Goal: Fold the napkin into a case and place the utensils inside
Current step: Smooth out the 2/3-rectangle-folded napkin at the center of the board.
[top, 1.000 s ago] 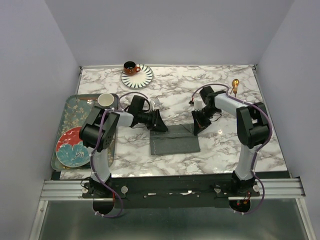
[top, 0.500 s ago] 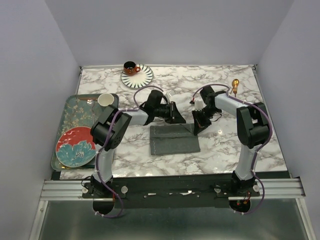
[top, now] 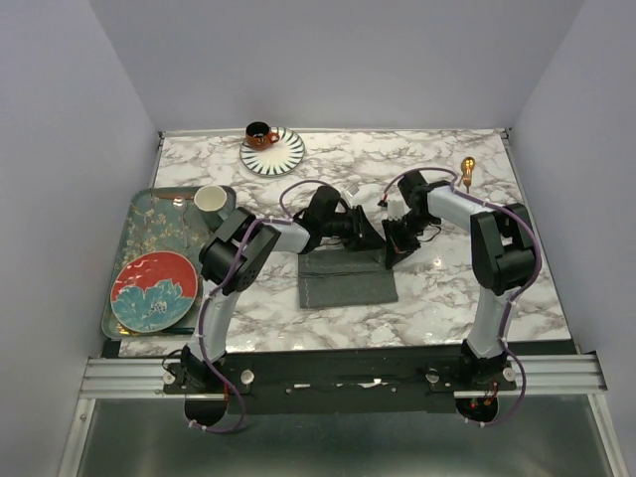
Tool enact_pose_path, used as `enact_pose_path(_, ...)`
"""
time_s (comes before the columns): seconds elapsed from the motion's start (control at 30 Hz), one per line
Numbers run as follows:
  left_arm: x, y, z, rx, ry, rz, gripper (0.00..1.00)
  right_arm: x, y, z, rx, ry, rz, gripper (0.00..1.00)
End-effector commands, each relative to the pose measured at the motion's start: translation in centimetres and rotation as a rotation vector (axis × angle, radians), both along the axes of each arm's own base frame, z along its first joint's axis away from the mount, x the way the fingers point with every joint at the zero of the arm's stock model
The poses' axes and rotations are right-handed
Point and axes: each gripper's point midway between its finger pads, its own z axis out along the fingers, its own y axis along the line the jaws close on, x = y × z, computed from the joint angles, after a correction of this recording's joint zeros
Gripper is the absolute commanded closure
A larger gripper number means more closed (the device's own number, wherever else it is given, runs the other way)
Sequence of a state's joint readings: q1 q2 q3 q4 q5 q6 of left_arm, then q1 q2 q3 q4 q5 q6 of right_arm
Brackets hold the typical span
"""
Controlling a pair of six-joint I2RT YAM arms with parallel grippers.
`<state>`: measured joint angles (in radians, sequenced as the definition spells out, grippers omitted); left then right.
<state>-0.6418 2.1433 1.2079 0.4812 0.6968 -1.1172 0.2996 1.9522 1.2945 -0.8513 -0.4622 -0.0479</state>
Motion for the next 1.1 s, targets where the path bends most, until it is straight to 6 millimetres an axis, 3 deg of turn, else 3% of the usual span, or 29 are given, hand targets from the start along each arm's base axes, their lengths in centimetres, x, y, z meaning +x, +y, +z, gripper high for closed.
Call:
enact_pose_path(0.0,1.1,-0.2,-0.3,-0.02,0.008,0.052,0.6,0.4,-0.7,-1.7,-0.039,-0.027,-0.007,0.98)
enact_pose_path(0.1,1.1,-0.2,-0.9,-0.013,0.02,0.054,0.6,0.4,-0.5,-1.8,-0.035,-0.023,-0.011,0.98)
enact_pose_path(0.27,0.9,-0.6,-0.9,-0.028,0.039,0.043,0.7,0.4,-0.5,-1.9,-0.03,-0.014,-0.02,0.99)
enact_pose_path(0.4,0.5,-0.3,-2.3,-0.007,0.078,0.056,0.79,0.4,-0.4,-1.8,-0.026,-0.017,-0.021,0.99)
enact_pose_path(0.53,-0.3,0.7,-5.6,0.063,0.147,0.071,0.85,0.4,-0.4,-1.8,-0.025,-0.013,-0.024,0.99)
enact_pose_path(0.73,-1.1,2.3,-9.9,0.153,0.209,0.083,0.85,0.2,0.1,-0.8,0.007,-0.018,-0.027,0.98)
enact_pose_path(0.83,-0.7,3.0,-10.9,0.192,0.201,0.087,0.85,-0.2,0.5,1.0,0.038,-0.001,-0.02,0.93)
enact_pose_path(0.97,-0.4,3.6,-11.3,0.213,0.187,0.092,0.85,0.6,0.8,4.7,0.122,-0.051,-0.05,0.75)
enact_pose_path(1.07,-0.4,3.5,-11.0,0.212,0.177,0.087,0.85,1.7,1.0,6.9,0.176,-0.091,-0.066,0.74)
